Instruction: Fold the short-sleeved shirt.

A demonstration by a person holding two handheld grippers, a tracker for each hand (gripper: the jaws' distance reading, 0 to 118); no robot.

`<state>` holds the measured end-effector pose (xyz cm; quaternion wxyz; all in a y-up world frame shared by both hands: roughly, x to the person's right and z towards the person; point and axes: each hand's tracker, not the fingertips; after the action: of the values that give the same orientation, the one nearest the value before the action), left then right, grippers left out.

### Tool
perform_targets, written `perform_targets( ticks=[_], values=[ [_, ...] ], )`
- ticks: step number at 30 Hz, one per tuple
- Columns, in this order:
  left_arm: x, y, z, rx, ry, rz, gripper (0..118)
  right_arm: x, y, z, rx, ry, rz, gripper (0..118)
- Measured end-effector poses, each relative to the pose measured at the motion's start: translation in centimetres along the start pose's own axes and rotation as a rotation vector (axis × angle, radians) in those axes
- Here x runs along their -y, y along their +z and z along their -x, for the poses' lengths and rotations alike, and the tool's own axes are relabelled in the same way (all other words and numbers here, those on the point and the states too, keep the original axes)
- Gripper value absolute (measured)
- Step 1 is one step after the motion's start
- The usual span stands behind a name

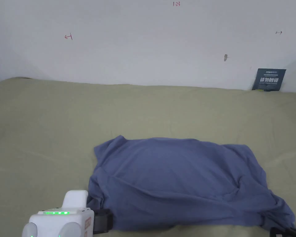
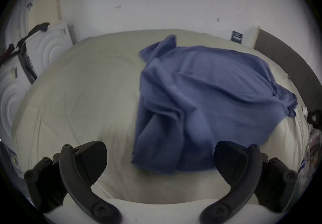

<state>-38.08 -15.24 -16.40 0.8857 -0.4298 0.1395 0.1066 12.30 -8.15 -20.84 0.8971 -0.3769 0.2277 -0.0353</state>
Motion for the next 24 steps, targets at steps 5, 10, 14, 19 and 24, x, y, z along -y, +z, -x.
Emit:
perform_targets(
  ticks=[5, 10, 14, 19, 24],
  values=[
    [0.2, 0.8, 1.4, -0.004, 0.049, 0.010, 118, 0.0, 0.5, -0.2, 0.003, 0.009, -0.013, 0],
    [0.1, 1.4, 1.1, 0.034, -0.039, -0.027, 69, 0.2, 0.1, -0.2, -0.004, 0.011, -0.017, 0],
    [-0.3, 2.5, 0.3, 0.094, -0.089, -0.001, 35, 0.2, 0.2, 0.1, 0.004, 0.011, -0.017, 0],
    [-0.5, 4.2, 0.7, 0.192, -0.023, -0.023, 12, 0.5, 0.6, -1.0, 0.034, -0.004, 0.002, 0],
    [-0.6, 5.5, 1.8, 0.250, -0.002, -0.045, 12, 0.5, 0.3, -2.3, 0.131, -0.099, 0.074, 0]
  ],
)
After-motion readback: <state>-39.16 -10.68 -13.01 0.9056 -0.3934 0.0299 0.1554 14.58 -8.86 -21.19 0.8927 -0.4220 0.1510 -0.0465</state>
